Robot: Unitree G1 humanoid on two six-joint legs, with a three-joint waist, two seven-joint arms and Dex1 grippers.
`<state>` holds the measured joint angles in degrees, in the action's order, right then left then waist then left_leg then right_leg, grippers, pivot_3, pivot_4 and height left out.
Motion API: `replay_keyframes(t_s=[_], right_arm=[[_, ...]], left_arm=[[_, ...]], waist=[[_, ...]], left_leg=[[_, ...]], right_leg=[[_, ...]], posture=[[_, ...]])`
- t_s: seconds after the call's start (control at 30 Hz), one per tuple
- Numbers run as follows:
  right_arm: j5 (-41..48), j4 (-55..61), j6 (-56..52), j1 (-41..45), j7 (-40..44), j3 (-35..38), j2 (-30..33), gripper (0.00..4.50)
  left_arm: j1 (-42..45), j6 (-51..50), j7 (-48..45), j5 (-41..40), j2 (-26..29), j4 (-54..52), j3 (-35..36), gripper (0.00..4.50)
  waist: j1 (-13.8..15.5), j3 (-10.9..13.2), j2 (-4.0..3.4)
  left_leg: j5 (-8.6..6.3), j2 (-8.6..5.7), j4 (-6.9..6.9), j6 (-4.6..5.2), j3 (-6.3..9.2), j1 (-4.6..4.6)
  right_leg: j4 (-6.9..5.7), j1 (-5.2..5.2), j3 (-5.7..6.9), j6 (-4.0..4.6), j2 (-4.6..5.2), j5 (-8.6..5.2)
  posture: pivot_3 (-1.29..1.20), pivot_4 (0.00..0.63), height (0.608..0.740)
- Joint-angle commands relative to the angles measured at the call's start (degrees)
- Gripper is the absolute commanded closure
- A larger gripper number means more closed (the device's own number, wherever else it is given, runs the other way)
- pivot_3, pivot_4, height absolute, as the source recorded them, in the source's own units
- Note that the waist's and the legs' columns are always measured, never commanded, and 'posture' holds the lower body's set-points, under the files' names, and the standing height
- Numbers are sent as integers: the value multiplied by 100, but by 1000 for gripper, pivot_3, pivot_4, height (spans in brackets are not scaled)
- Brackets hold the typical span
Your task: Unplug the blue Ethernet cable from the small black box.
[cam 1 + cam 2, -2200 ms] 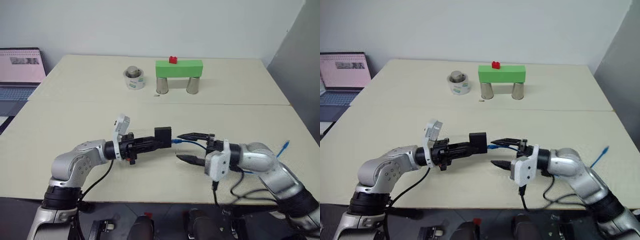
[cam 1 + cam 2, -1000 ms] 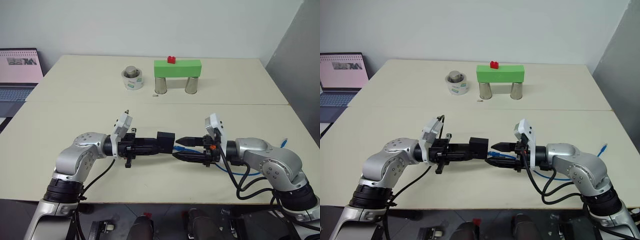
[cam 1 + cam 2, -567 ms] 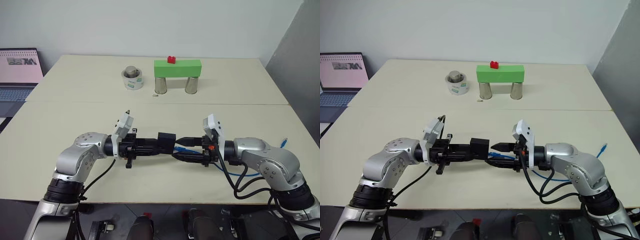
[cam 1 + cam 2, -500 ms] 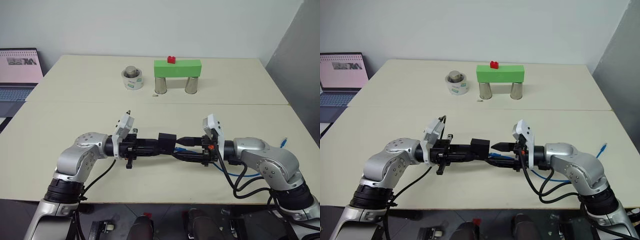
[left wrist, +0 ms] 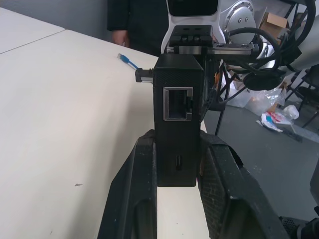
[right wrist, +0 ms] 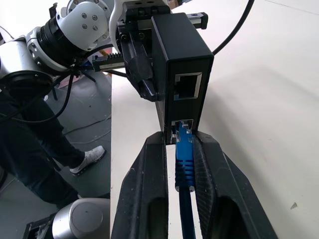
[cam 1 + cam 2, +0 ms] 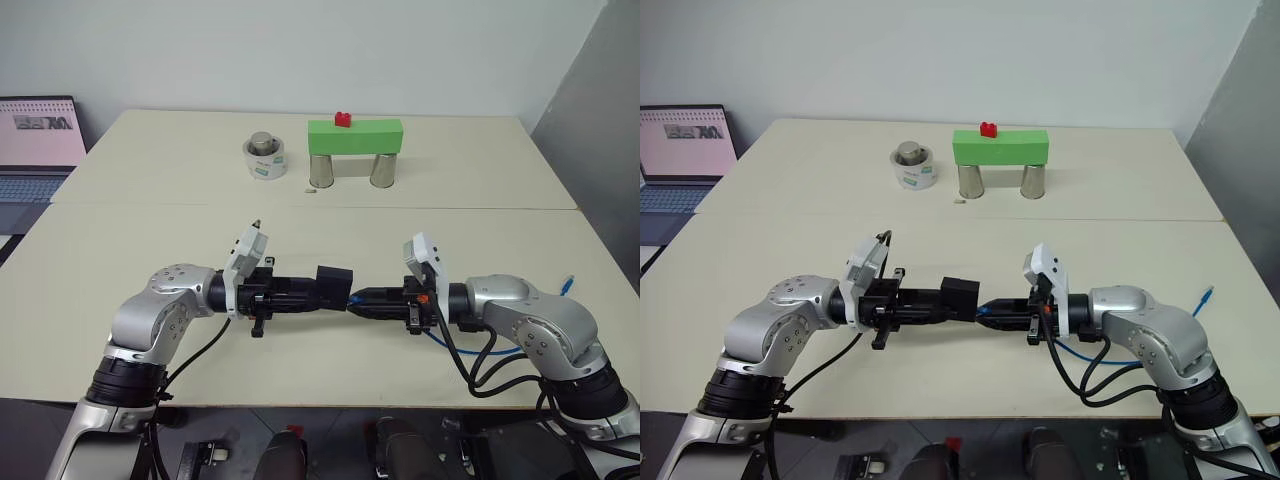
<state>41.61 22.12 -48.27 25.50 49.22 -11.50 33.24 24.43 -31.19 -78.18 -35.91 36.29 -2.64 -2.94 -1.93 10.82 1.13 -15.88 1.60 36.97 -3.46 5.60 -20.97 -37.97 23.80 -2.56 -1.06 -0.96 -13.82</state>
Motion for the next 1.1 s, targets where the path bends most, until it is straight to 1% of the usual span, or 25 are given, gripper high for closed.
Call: replay_keyframes(t_s=[0.03, 0.1, 0.17, 0.47, 0.7, 0.8, 0.87, 0.97, 1.07, 1.1], right_arm=[[35, 65, -56, 120, 44, 113, 17, 4141], [62, 57, -81, 134, 73, 141, 12, 4169], [64, 46, -106, 146, 79, 159, 0, 4495], [15, 51, -131, 149, 64, 138, -30, 4489], [-171, -19, -111, 105, 171, 74, 172, 4489], [-314, -115, -38, 48, 303, 112, 381, 4489], [-488, -247, 95, 1, 414, 113, 552, 4489], [-711, -562, 348, 15, 492, 120, 669, 4489], [-1139, -1144, 824, 105, 407, 170, 640, 4489], [-1342, -1406, 1022, 176, 244, 195, 552, 4489]], left_arm=[[98, 52, -11, -42, 17, -226, 28, 3741], [105, 50, -8, -26, 10, -251, 3, 3741], [111, 47, 4, -20, 6, -266, -9, 3741], [119, 20, 32, -1, 24, -318, -28, 3741], [31, 315, -62, 392, 269, -149, -140, 3741], [-69, 465, -181, 512, 520, -9, -70, 3741], [-133, 566, -236, 568, 667, 64, -38, 3741], [-147, 600, -228, 556, 738, 116, -11, 3741], [-186, 636, -186, 565, 751, 127, 17, 3741], [-195, 637, -160, 561, 746, 124, 29, 3741]], waist=[[0, 0, 0], [0, 0, 0], [0, 0, 0], [-2, 0, 0], [-1, 0, 0], [-2, 0, 0], [-10, 1, -1], [-9, 2, -3], [-8, 2, -3], [-8, 2, -3]], left_leg=[[0, 0, 0, 0, 0, 0], [0, 0, 0, 0, 0, 0], [0, 0, 0, 0, -1, 0], [0, 0, 0, 0, -1, -1], [0, 0, 0, 0, -1, -1], [0, 0, -1, 0, 0, -2], [0, 0, -1, 0, -1, -3], [0, 1, -3, 0, -9, -3], [0, 1, -1, 0, -9, -17], [0, 1, -1, 0, -10, -19]], right_leg=[[0, 0, 0, 0, 0, 0], [0, 0, 0, 0, 0, 0], [0, 0, -1, 0, 0, 0], [1, 1, 0, 0, 0, 0], [1, 1, 0, 0, 0, 0], [1, 2, 0, 0, 0, 0], [1, 4, 0, 0, 0, 0], [1, 10, -4, 1, 0, -1], [0, 22, -4, 0, 0, 0], [0, 22, -5, 0, 0, 0]], posture=[[0, 150, 740], [0, 150, 740], [0, 150, 740], [0, 150, 740], [0, 150, 740], [0, 150, 740], [0, 150, 740], [0, 150, 740], [0, 150, 740], [0, 150, 740]])
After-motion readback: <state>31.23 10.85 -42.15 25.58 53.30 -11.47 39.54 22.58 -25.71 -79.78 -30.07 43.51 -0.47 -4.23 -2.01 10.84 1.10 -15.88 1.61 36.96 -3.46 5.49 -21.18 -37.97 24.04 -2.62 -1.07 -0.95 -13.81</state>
